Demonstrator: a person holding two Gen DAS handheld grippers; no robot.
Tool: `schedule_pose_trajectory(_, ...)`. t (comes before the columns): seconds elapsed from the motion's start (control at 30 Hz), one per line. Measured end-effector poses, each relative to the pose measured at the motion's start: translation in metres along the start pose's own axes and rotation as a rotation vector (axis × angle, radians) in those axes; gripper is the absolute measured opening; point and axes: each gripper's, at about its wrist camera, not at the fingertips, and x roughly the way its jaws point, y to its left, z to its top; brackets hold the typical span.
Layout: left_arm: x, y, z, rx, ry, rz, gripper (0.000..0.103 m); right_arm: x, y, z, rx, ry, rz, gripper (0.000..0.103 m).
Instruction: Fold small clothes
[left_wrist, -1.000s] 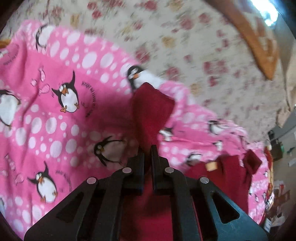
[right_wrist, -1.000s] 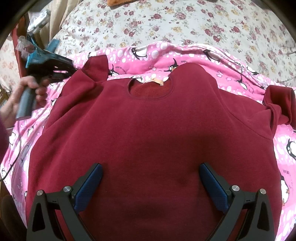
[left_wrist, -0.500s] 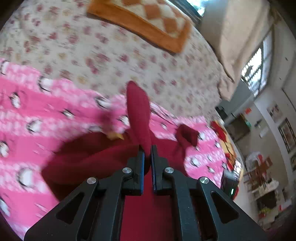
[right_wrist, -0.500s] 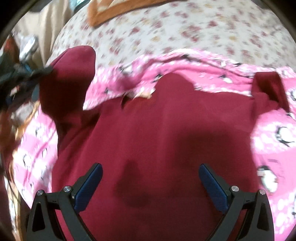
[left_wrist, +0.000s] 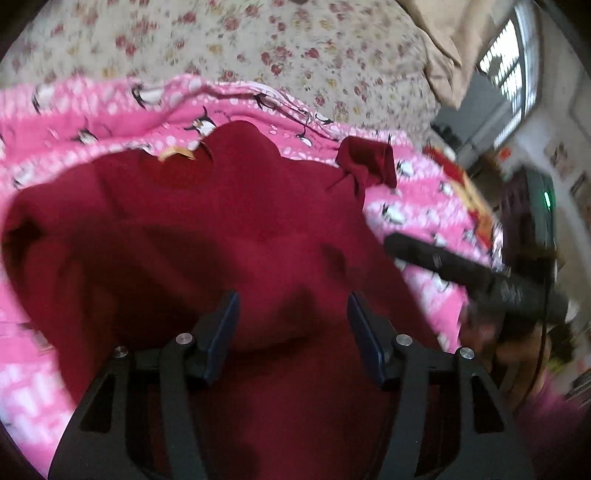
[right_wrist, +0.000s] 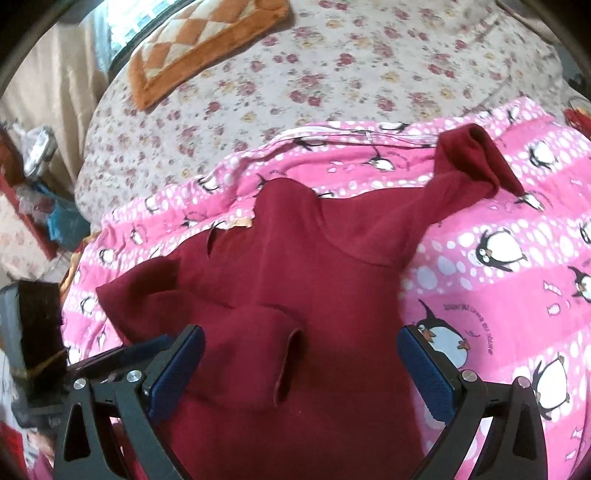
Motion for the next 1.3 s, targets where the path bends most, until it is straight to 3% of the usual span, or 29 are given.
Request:
schedule_pose_trajectory(0.1,-0.020,0.009,-0.019,0.064,-0.022,0.181,0.060,0.002,0.013,-0.003,-0.081,0.002,0.005,0.101)
schedule_pose_trajectory(0.17,-0.026,0.025,-0.028,0.074,-0.031,0.341,0.060,0.008,0.021,-0.007,-0.136,0.019,0.008,0.093)
schedule_pose_trajectory(0.3,-0.026,0.072,-0.040,-0.029,-0.013,0.530,0.060,0.036,0.036,-0.017,-0.252,0.085,-0.054,0.078)
schedule_pose_trajectory(0.33,-0.025,0.081,-0.042,-0.059,-0.008,0.542,0.060,0.044,0.036,-0.020,-0.270,0.100,-0.072,0.067)
schedule_pose_trajectory(0.37,-0.023,0.094,-0.045,-0.108,-0.004,0.527,0.060,0.052,0.036,-0.022,-0.279,0.115,-0.081,0.050)
schedule_pose_trajectory(0.47,-0.026,0.113,-0.052,-0.207,-0.020,0.454,0.062,0.062,0.037,-0.024,-0.319,0.109,-0.094,0.034)
schedule_pose_trajectory(0.53,-0.029,0.118,-0.055,-0.238,-0.034,0.431,0.062,0.059,0.046,-0.024,-0.398,0.094,-0.132,0.008)
schedule_pose_trajectory(0.57,-0.030,0.120,-0.057,-0.249,-0.043,0.423,0.062,0.056,0.049,-0.023,-0.431,0.081,-0.157,0.006)
schedule_pose_trajectory(0.67,-0.035,0.123,-0.063,-0.270,-0.062,0.409,0.062,0.037,0.049,-0.004,-0.472,-0.001,-0.213,0.006)
schedule_pose_trajectory(0.8,-0.036,0.118,-0.058,-0.288,-0.073,0.404,0.063,0.016,0.033,0.039,-0.456,-0.140,-0.378,0.006)
schedule_pose_trajectory(0.93,-0.037,0.117,-0.059,-0.309,-0.085,0.397,0.063,0.032,0.012,0.062,-0.457,-0.158,-0.544,0.005)
schedule_pose_trajectory(1.0,-0.038,0.118,-0.059,-0.315,-0.086,0.391,0.063,0.058,-0.010,0.069,-0.423,-0.076,-0.599,0.005)
schedule_pose_trajectory(1.1,-0.043,0.119,-0.060,-0.340,-0.093,0.371,0.063,0.064,-0.026,0.072,-0.310,0.043,-0.446,0.008)
schedule_pose_trajectory(1.13,-0.044,0.120,-0.060,-0.348,-0.096,0.367,0.063,0.058,-0.023,0.073,-0.297,0.030,-0.411,0.028)
schedule_pose_trajectory(1.17,-0.045,0.121,-0.061,-0.360,-0.101,0.361,0.063,0.049,-0.013,0.075,-0.294,-0.003,-0.367,0.055)
schedule_pose_trajectory(1.23,-0.046,0.122,-0.062,-0.371,-0.110,0.356,0.063,0.037,0.014,0.077,-0.314,-0.060,-0.265,0.069)
schedule_pose_trajectory(1.3,-0.047,0.122,-0.064,-0.376,-0.123,0.355,0.063,0.039,0.057,0.079,-0.385,-0.041,-0.095,0.069)
